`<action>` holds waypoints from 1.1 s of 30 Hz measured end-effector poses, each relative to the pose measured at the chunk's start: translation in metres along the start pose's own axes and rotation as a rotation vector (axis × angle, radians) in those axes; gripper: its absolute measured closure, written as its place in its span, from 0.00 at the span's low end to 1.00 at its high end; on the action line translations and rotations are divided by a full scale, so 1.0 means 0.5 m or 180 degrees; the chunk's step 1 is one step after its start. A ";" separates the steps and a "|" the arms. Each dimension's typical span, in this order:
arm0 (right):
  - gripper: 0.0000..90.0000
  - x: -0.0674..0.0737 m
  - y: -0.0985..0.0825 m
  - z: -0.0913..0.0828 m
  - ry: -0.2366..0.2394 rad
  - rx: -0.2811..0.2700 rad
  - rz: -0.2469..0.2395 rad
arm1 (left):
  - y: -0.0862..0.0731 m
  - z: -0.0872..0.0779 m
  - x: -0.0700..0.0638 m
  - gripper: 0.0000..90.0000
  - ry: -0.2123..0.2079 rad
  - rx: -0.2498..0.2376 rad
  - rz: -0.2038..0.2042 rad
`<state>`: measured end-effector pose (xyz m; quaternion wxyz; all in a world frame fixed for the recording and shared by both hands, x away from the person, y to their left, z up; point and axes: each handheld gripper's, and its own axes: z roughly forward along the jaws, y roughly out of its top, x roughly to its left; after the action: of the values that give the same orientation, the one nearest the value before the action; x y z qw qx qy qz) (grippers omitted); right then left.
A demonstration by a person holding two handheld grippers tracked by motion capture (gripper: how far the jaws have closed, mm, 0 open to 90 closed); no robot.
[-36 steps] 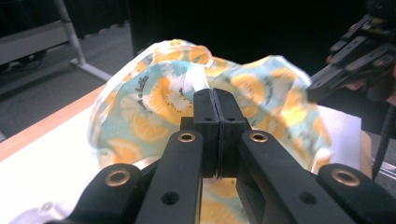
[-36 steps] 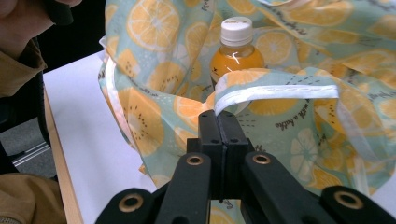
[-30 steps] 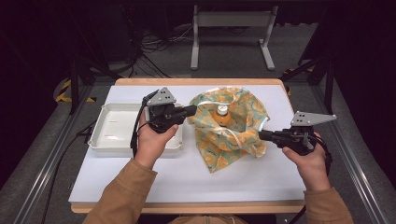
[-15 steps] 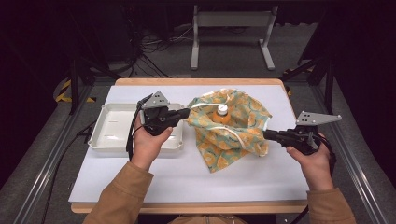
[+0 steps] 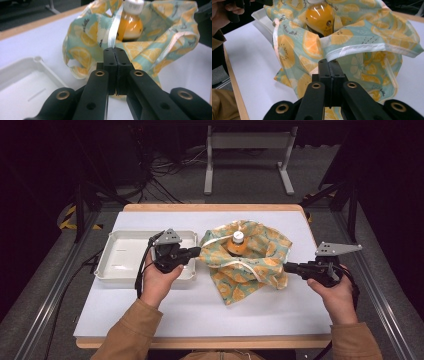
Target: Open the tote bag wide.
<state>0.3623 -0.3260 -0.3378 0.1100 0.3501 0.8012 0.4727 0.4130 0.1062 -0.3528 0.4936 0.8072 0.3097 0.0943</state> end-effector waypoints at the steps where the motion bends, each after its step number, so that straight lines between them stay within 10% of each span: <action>1: 1.00 -0.002 -0.003 0.002 -0.0005 0.0026 0.0024 | -0.005 0.004 0.002 0.99 0.0008 0.0026 -0.0003; 33: 1.00 0.000 -0.007 0.013 -0.0029 0.0108 0.0018 | -0.075 0.120 -0.033 0.97 -0.0204 0.0875 0.0084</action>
<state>0.3638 -0.3225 -0.3443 0.1062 0.3563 0.8076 0.4577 0.4121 0.0642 -0.4120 0.3867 0.8738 0.2932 0.0316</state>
